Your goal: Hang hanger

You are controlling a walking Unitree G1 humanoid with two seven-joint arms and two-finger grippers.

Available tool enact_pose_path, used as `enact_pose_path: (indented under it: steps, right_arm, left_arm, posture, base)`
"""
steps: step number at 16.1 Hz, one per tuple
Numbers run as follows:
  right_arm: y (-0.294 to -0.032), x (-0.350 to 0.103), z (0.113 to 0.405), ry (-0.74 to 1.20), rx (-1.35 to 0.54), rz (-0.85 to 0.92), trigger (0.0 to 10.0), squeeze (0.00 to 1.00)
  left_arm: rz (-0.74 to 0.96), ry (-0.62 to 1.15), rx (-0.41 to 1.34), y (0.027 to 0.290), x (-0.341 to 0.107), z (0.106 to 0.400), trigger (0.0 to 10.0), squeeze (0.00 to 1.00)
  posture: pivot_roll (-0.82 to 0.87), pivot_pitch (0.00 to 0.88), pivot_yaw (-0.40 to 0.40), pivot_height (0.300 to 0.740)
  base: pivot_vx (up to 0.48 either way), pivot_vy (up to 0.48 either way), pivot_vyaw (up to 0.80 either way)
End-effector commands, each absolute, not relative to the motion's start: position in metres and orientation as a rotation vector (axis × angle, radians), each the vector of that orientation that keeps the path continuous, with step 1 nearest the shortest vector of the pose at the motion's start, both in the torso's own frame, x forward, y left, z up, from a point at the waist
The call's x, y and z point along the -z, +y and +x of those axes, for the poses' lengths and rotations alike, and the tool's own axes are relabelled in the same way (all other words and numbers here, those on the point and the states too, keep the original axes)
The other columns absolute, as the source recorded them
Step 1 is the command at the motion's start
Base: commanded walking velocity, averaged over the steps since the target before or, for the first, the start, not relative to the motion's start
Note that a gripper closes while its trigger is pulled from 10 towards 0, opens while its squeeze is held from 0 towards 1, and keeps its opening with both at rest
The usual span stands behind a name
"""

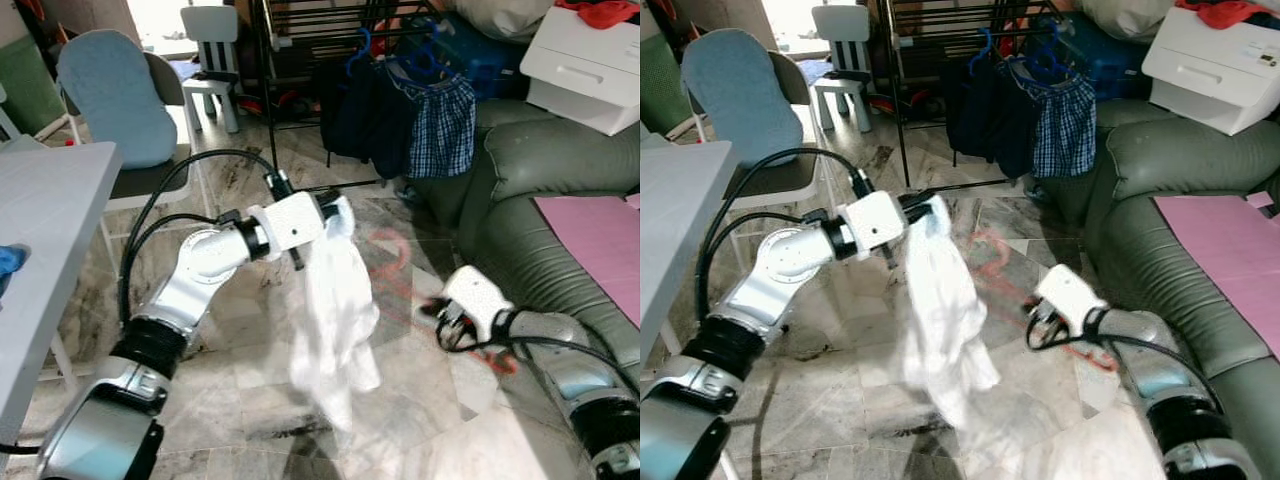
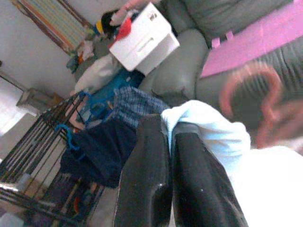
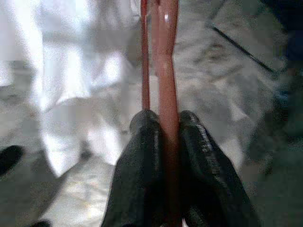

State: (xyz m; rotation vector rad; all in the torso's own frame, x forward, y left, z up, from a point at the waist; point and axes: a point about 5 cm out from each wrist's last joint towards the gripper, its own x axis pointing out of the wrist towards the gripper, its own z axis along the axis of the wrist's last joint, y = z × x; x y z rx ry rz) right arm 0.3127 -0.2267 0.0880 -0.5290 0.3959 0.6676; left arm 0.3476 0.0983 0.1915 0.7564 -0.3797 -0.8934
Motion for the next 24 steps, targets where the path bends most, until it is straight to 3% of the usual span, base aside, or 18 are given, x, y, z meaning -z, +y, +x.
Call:
enact_pose_path:
  steps: [1, 4, 8, 13, 18, 24]
  right_arm:
    - [-0.241, -0.106, 0.326, 0.317, -0.511, -0.566, 10.0, 0.0]
    - [-0.252, -0.127, 0.338, 0.237, -0.372, -0.587, 10.0, 0.0]
    - [-0.247, -0.139, 0.34, 0.213, -0.461, -0.591, 10.0, 0.0]
    - [-0.236, -0.131, 0.315, 0.294, -0.796, -0.532, 10.0, 0.0]
    - [-0.233, -0.129, 0.31, 0.31, -0.845, -0.499, 10.0, 0.0]
    - [-0.21, -0.118, 0.304, 0.329, -0.95, -0.423, 10.0, 0.0]
  left_arm:
    - [0.799, -0.355, 0.878, 0.104, -0.189, 0.35, 10.0, 0.0]
    - [0.956, -0.251, 0.755, 0.13, -0.179, 0.365, 10.0, 0.0]
    - [1.055, -0.209, 0.597, 0.153, -0.195, 0.383, 10.0, 0.0]
    - [1.108, -0.297, 0.575, 0.143, -0.211, 0.391, 10.0, 0.0]
    - [1.057, -0.386, 0.63, 0.132, -0.221, 0.388, 10.0, 0.0]
    - [1.013, -0.455, 0.7, 0.119, -0.22, 0.382, 10.0, 0.0]
  posture:
    - [-0.18, 0.0, 0.017, 0.74]
    - [-0.18, 0.0, 0.017, 0.74]
    - [-0.18, 0.0, 0.017, 0.74]
    - [-0.18, 0.0, 0.022, 0.74]
    - [-0.18, 0.0, 0.027, 0.74]
    - [-0.17, 0.0, 0.027, 0.74]
  base:
    - [0.0, 0.0, 0.0]
    - [0.0, 0.0, 0.0]
    - [0.0, 0.0, 0.0]
    - [0.0, 0.0, 0.0]
    - [0.0, 0.0, 0.0]
    - [0.0, 0.0, 0.0]
